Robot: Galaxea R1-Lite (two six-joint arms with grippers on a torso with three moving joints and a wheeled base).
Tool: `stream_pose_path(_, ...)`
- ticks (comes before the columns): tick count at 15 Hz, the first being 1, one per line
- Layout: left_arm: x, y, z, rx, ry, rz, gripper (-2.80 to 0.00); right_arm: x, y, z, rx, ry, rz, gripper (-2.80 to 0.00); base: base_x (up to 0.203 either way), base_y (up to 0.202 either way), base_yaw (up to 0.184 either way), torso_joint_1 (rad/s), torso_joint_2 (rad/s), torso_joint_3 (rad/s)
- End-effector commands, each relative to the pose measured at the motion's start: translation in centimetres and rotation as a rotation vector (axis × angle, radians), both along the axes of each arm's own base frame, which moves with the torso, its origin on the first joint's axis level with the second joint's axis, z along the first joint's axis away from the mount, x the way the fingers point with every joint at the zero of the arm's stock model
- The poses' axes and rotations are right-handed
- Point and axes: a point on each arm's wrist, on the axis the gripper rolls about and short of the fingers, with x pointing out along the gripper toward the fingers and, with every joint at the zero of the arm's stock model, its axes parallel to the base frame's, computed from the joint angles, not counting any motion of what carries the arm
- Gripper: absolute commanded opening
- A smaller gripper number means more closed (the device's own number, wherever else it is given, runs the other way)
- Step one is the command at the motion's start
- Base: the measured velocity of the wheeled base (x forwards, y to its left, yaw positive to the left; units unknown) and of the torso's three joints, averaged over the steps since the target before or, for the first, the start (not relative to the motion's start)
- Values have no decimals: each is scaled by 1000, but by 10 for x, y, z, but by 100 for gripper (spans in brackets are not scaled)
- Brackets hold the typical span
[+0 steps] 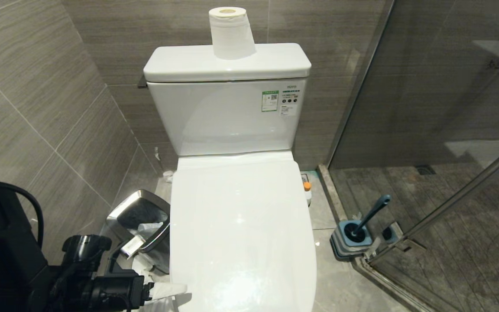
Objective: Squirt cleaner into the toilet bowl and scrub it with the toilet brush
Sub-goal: Use the left hand to lift the toilet lid slightly
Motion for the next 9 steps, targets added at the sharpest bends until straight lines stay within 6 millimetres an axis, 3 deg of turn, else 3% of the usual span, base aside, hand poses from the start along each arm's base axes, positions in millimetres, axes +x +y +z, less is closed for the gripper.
stream_pose_path(1, 1, -1, -2, 1, 3, -4, 0, 0, 0, 0, 0, 1, 0, -280, 0, 0, 0, 0, 0, 0)
stream_pose_path(9, 5, -22, -2, -11, 2, -85, 0, 0, 0, 0, 0, -1, 0, -280, 0, 0, 0, 0, 0, 0)
